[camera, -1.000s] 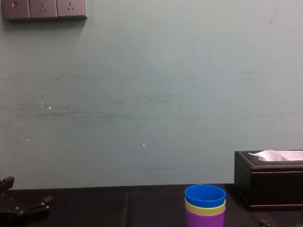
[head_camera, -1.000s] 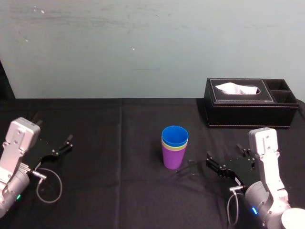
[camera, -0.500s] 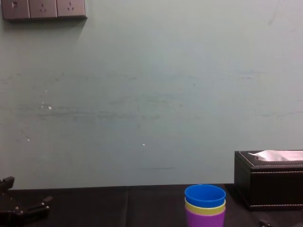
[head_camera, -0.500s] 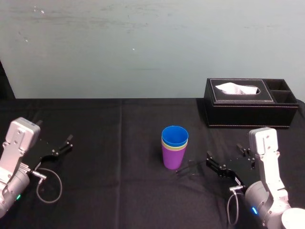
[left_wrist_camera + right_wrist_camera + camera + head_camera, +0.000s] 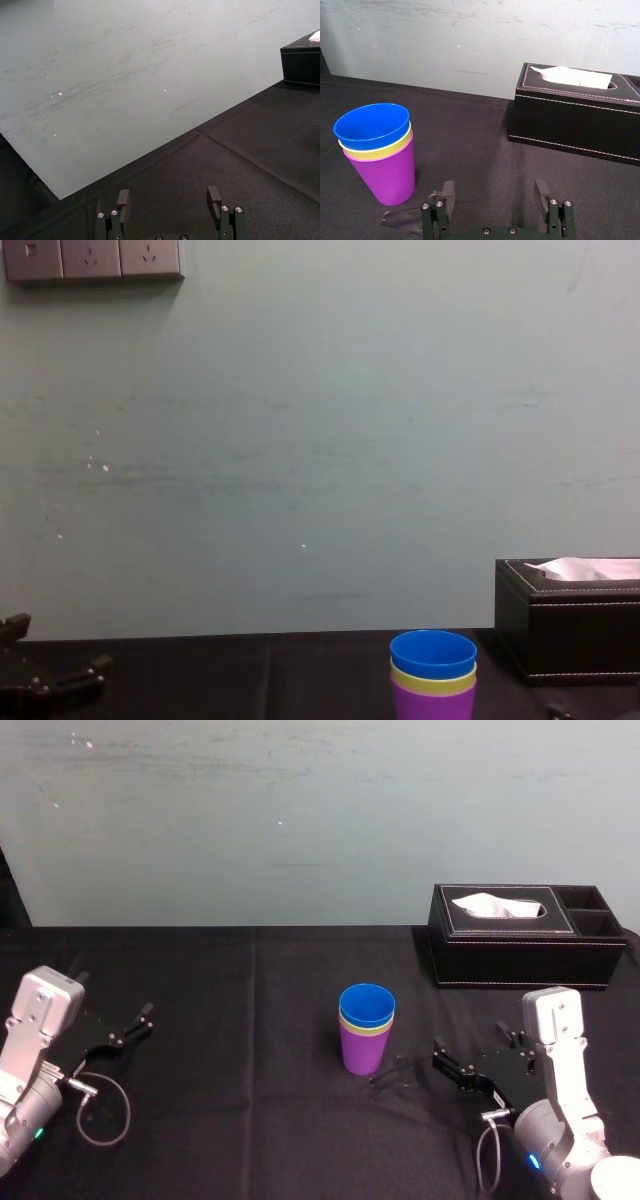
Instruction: Stack the three plastic cups sequentially using one hand.
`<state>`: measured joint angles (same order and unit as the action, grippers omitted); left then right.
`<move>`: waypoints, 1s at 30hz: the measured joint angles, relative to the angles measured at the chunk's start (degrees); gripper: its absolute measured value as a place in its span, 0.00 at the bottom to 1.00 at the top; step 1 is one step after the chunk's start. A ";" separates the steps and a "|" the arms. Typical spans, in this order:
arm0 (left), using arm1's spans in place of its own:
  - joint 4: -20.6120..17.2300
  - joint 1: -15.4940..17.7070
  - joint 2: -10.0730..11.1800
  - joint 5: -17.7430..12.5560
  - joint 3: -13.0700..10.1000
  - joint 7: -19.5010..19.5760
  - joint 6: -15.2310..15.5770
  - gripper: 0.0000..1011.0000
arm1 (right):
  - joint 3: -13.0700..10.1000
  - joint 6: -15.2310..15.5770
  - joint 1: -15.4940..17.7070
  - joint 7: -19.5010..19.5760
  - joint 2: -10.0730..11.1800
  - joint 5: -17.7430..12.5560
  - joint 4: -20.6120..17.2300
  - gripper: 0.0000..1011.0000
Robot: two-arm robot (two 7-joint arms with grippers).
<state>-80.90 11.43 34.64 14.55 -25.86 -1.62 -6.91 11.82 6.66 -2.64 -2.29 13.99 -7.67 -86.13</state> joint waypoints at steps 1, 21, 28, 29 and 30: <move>0.00 0.00 0.00 0.00 0.00 0.00 0.00 0.99 | 0.00 0.00 0.00 0.00 0.00 0.00 0.00 0.99; 0.00 0.00 0.00 0.00 0.00 0.00 0.00 0.99 | 0.00 0.00 0.00 0.00 0.00 0.00 0.00 0.99; 0.00 0.00 0.00 0.00 0.00 0.00 0.00 0.99 | 0.00 0.00 0.00 0.00 0.00 0.00 0.01 0.99; 0.00 0.00 0.00 0.00 0.00 0.00 0.00 0.99 | 0.00 0.00 0.00 0.00 0.00 0.00 0.00 0.99; 0.00 0.00 0.00 0.00 0.00 0.00 0.00 0.99 | 0.00 0.00 0.00 0.00 0.00 0.00 0.00 0.99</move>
<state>-80.90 11.43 34.65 14.55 -25.86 -1.62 -6.90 11.82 6.66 -2.64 -2.29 13.99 -7.66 -86.12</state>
